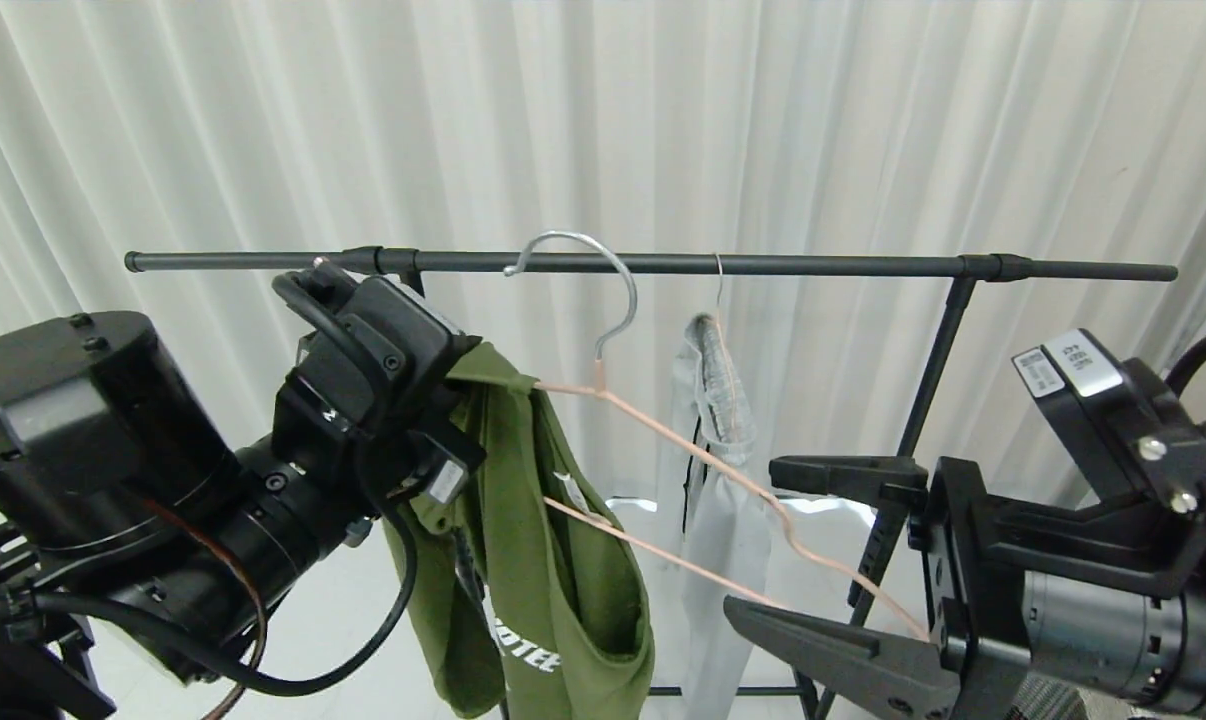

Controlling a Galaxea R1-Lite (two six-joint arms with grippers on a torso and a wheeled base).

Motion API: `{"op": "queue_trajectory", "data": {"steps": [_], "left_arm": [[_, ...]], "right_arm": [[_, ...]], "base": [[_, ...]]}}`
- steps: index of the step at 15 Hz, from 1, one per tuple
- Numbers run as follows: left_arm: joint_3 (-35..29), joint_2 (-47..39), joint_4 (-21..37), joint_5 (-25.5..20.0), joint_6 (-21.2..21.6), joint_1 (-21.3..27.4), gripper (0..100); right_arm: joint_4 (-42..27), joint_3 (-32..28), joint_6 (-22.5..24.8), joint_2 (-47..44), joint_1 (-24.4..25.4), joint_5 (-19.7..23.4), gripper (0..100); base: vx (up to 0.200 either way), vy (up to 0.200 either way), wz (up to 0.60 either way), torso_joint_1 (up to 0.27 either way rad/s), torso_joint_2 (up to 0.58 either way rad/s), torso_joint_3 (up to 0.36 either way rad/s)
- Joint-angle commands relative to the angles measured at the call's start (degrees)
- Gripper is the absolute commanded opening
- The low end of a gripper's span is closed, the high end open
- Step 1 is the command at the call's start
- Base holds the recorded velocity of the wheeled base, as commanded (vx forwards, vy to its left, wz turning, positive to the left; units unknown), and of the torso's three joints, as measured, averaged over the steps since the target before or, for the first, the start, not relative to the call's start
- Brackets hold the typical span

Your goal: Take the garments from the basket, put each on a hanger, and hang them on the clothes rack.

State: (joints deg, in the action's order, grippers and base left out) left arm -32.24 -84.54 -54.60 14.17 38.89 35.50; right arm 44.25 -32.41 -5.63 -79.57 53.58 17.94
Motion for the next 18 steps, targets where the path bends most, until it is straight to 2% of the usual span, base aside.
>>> {"op": "queue_trajectory", "data": {"steps": [1,2,3,6,9,14,18], "left_arm": [[-0.1,-1.0,0.0,4.3,-0.2,-0.5,0],[-0.5,-1.6,0.0,9.6,-0.7,-0.6,0],[-0.8,-2.1,0.0,12.0,-0.9,-1.0,0],[-4.4,-5.1,0.0,22.6,-4.9,-1.3,0],[-6.1,-6.5,0.5,28.5,-6.6,-2.5,0],[-7.7,-6.5,0.5,30.0,-6.9,-4.7,0],[-11.3,-6.4,0.5,29.7,-9.1,-0.3,0]], "right_arm": [[0.0,-0.7,0.1,-0.3,-3.2,-0.6,100],[0.0,-1.4,0.1,-0.4,-5.5,-2.1,100],[-0.7,-2.0,0.1,-0.6,-6.5,-3.8,100],[-3.2,-3.7,0.0,-3.9,-6.8,-13.7,100],[-3.4,-4.0,-0.7,-8.6,-5.9,-16.9,100],[-2.9,-6.2,-7.0,-14.4,-0.8,-17.9,100],[-1.1,-12.1,-9.7,-21.5,1.2,-19.3,100]], "base": [[0.000,0.000,0.00,0.000,0.00,0.000],[0.000,0.000,0.00,0.000,0.00,0.000],[0.000,0.000,0.00,0.000,0.00,0.000],[0.000,0.000,0.00,0.000,0.00,0.000],[0.000,0.000,0.00,0.000,0.00,0.000],[0.000,0.000,0.00,0.000,0.00,0.000],[0.000,0.000,0.00,0.000,0.00,0.000]]}}
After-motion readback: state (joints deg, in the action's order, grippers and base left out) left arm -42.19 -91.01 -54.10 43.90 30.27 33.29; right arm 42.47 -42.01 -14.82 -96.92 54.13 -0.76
